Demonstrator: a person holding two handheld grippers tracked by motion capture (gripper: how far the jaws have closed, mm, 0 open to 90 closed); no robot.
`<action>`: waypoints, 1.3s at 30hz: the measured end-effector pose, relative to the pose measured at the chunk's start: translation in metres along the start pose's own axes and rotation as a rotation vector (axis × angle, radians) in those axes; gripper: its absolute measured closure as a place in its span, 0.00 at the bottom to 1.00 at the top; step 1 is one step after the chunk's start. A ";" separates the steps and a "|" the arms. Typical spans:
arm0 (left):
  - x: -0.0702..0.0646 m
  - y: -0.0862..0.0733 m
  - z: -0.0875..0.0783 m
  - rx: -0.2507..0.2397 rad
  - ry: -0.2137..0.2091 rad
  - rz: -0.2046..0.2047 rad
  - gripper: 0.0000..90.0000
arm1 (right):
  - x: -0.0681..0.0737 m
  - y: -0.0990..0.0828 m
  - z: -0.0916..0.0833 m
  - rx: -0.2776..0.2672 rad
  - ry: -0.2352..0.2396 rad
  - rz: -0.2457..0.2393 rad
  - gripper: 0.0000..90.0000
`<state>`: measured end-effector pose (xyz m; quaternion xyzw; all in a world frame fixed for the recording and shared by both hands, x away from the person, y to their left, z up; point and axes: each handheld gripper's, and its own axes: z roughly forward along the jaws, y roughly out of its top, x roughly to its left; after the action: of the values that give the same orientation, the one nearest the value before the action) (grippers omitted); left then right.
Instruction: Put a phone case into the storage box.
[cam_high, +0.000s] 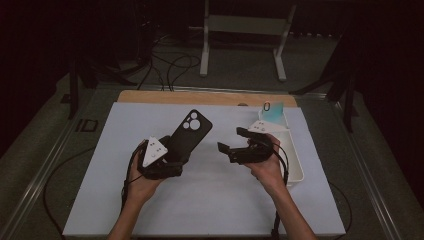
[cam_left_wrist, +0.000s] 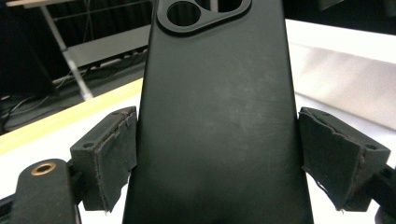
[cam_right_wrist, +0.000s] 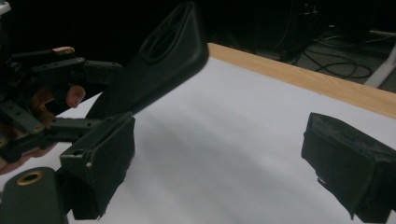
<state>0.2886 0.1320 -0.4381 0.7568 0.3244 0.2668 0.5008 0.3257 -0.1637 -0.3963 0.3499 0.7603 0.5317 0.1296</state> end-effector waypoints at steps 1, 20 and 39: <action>-0.002 0.000 0.001 -0.001 -0.002 0.004 0.17 | 0.001 0.001 0.003 0.003 0.004 0.002 0.11; -0.027 0.004 0.008 -0.037 -0.054 0.035 0.17 | 0.021 0.007 0.033 0.061 0.167 0.045 0.55; -0.031 0.003 0.010 -0.018 -0.069 0.039 0.18 | 0.028 0.006 0.041 0.044 0.309 0.107 0.96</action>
<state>0.2767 0.1020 -0.4417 0.7673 0.2897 0.2532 0.5131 0.3318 -0.1142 -0.4022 0.3066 0.7631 0.5684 -0.0250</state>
